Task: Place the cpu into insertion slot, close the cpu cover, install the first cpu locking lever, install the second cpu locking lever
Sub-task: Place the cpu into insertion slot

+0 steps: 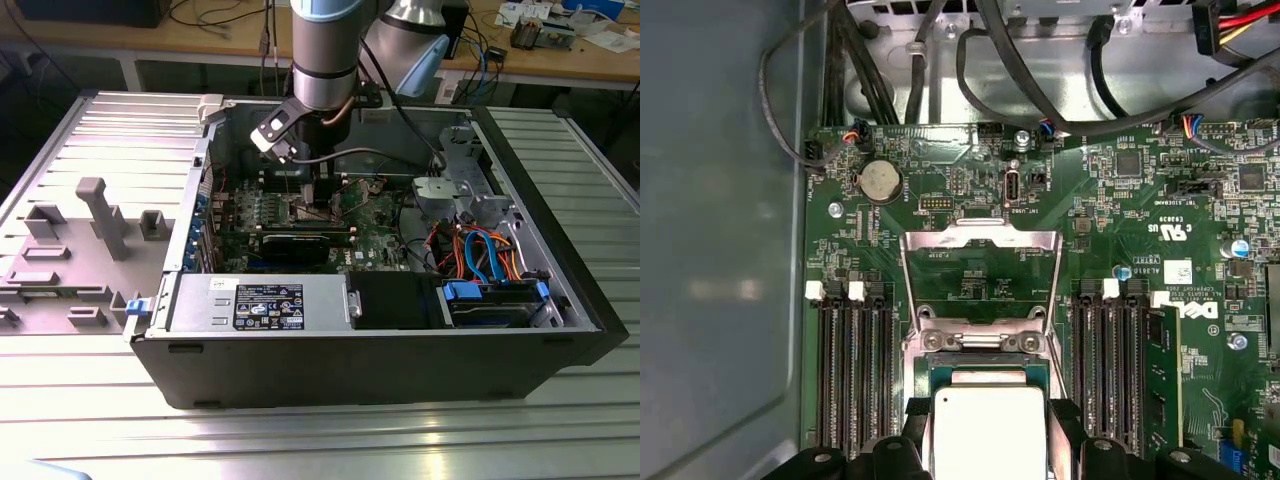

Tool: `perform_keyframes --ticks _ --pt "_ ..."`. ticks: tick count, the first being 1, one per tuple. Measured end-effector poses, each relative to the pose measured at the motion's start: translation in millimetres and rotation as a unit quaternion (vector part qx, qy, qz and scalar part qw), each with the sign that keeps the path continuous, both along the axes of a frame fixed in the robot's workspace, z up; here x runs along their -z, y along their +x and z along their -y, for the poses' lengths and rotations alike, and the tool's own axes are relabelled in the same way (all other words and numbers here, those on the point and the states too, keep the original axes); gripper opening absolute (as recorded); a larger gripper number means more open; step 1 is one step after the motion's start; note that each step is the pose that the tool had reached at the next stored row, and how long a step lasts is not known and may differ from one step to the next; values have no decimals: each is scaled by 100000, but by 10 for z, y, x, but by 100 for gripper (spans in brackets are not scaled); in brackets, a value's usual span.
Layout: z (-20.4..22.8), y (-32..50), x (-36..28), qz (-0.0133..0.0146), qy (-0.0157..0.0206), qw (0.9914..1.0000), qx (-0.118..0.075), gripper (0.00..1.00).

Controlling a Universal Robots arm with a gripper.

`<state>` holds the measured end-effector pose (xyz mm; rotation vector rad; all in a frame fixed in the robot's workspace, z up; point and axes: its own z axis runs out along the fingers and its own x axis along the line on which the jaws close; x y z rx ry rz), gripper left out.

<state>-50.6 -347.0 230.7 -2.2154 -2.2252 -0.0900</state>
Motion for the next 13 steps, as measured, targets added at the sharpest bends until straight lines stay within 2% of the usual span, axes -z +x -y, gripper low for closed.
perform_keyframes --ticks 6,13 --pt "0 0 106 -174 -39 100000 18 54" --pt "1 0 116 -178 -67 100000 15 54"
